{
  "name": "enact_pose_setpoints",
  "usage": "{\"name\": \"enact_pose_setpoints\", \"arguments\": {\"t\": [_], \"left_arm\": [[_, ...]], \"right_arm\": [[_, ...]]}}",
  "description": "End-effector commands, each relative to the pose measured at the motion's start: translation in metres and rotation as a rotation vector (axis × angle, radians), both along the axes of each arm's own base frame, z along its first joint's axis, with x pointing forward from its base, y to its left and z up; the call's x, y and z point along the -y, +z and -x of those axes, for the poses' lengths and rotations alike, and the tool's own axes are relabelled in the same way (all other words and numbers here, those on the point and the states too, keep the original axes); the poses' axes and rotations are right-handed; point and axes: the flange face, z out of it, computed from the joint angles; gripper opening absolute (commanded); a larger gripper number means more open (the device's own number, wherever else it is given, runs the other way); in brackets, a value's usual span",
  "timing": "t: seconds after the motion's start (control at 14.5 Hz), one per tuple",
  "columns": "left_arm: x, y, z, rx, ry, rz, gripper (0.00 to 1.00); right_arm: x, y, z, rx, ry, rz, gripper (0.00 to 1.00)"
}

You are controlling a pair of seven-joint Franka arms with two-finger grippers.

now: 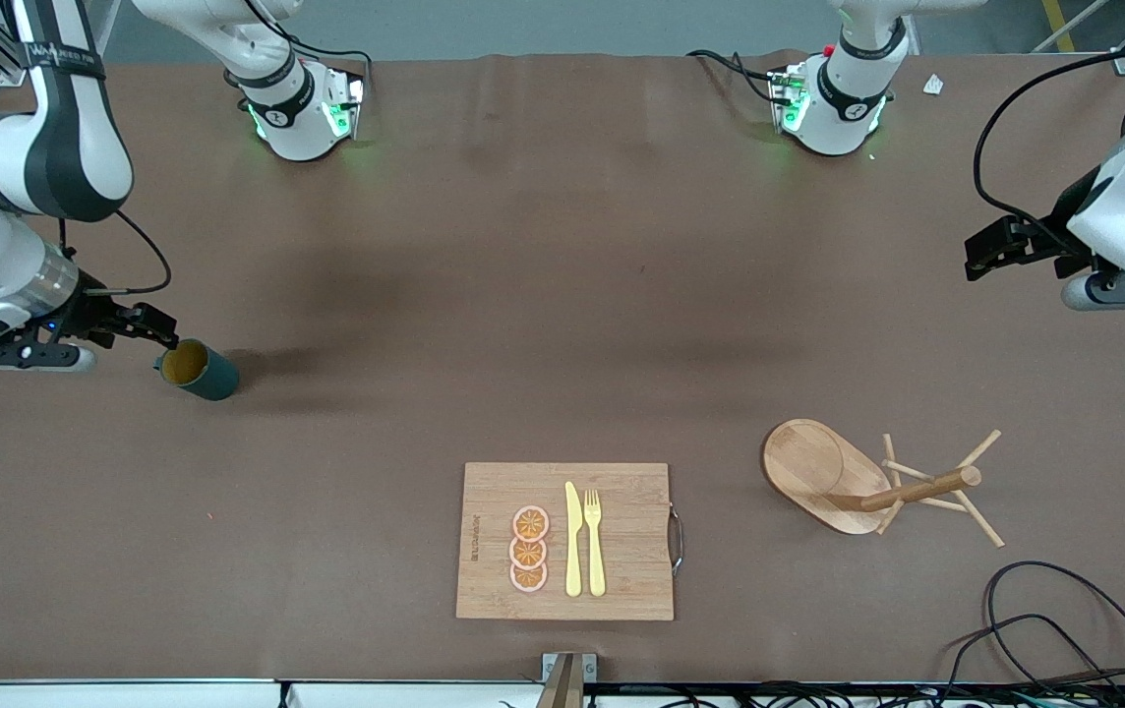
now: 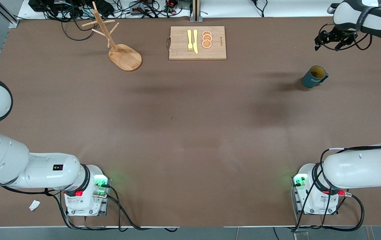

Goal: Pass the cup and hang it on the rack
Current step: 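Lower the right gripper over the teal mug's rim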

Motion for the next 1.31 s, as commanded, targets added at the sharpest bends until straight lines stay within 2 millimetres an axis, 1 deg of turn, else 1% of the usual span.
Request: {"name": "enact_pose_setpoints", "arguments": {"t": [0.0,0.07,0.21,0.41,0.48,0.55,0.69,0.83,1.03,1.24], "left_arm": [[-0.002,0.007,-0.003,0.015,-0.001,-0.009,1.00],[0.003,0.007,-0.002,0.016,-0.012,-0.016,1.00],[0.004,0.006,-0.003,0.014,-0.012,-0.016,1.00],[0.003,0.007,-0.002,0.015,-0.015,-0.014,1.00],[0.005,0.009,-0.002,0.017,-0.018,-0.018,1.00],[0.004,0.012,-0.003,0.024,-0.014,-0.022,1.00],[0.000,0.012,-0.004,0.024,-0.013,-0.032,1.00],[-0.006,0.012,-0.004,0.023,-0.010,-0.032,1.00],[-0.009,0.012,-0.004,0.023,-0.007,-0.032,1.00],[-0.009,0.012,-0.004,0.023,-0.005,-0.032,1.00]], "right_arm": [[0.000,-0.030,0.011,0.014,-0.012,-0.012,1.00],[-0.001,-0.040,0.016,0.023,-0.013,-0.011,1.00],[-0.002,-0.054,0.019,0.032,-0.021,-0.014,1.00],[-0.003,-0.069,0.018,0.018,-0.027,-0.019,1.00],[-0.003,-0.076,0.018,0.009,-0.030,-0.019,1.00],[-0.002,-0.084,0.016,0.006,-0.034,-0.021,1.00],[-0.001,-0.096,0.015,0.010,-0.046,-0.023,1.00],[-0.004,-0.108,0.017,0.005,-0.054,-0.031,1.00],[-0.006,-0.126,0.022,0.019,-0.066,-0.032,1.00],[-0.009,-0.139,0.021,0.025,-0.078,-0.037,1.00]]}}
